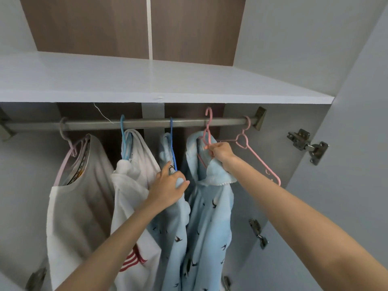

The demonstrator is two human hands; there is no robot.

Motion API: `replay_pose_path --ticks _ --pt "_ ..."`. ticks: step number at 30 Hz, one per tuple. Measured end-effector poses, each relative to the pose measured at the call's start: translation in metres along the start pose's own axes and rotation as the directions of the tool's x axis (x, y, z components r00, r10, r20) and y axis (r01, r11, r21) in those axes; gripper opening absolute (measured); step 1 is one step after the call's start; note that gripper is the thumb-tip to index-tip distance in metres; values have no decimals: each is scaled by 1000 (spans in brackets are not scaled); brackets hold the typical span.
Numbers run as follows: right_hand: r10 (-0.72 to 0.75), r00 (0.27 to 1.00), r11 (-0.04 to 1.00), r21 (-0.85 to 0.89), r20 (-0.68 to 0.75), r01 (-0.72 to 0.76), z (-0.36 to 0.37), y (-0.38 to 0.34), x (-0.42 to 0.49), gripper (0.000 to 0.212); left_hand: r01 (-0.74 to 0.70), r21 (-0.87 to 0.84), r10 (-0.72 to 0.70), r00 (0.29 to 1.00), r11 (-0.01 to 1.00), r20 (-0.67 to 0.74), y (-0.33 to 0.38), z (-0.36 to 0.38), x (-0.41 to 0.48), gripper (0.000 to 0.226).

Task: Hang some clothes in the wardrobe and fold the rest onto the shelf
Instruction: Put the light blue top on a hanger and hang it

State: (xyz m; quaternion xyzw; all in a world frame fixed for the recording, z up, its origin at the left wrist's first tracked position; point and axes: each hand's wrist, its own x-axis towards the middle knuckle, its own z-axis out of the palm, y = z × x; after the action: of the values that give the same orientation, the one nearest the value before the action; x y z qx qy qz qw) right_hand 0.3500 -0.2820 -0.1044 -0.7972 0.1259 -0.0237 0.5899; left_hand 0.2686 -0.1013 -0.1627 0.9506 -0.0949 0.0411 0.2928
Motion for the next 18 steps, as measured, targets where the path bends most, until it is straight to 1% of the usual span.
replay_pose_path --ticks 3,5,7,9,11,13,14,15,16,17,18 --pt "-7 1000 999 -32 17 7 6 19 11 17 -3 3 3 998 1000 -57 -7 -1 1 21" --pt "-20 999 998 -59 25 21 9 32 18 20 -16 13 17 996 1000 -91 -10 0 2 19" --pt "-62 997 994 -91 44 66 7 37 21 27 -34 30 38 993 999 -111 -11 1 5 17" --pt "-95 990 988 -111 103 106 2 44 24 30 -86 84 99 982 993 -161 -12 4 9 16" --pt "-77 988 988 -123 134 94 -6 56 31 32 -147 142 174 964 979 -203 -10 6 14 19" --pt "8 997 986 -165 81 5 -15 72 43 25 -176 120 196 963 977 -185 1 7 17 26" --pt "68 997 985 -160 46 -60 -20 78 45 22 -190 94 203 965 977 -166 8 8 19 29" --pt "112 993 985 -134 38 -106 -25 82 46 24 -205 72 213 965 976 -152 18 9 21 32" --pt "192 979 981 -35 73 -190 -30 83 42 31 -218 57 224 965 974 -139 28 12 23 35" --pt "289 940 943 114 182 -312 -32 83 39 35 -230 50 234 964 972 -124 37 16 26 38" --pt "347 882 877 222 320 -426 -35 86 37 38 -234 45 238 965 971 -109 46 20 30 41"
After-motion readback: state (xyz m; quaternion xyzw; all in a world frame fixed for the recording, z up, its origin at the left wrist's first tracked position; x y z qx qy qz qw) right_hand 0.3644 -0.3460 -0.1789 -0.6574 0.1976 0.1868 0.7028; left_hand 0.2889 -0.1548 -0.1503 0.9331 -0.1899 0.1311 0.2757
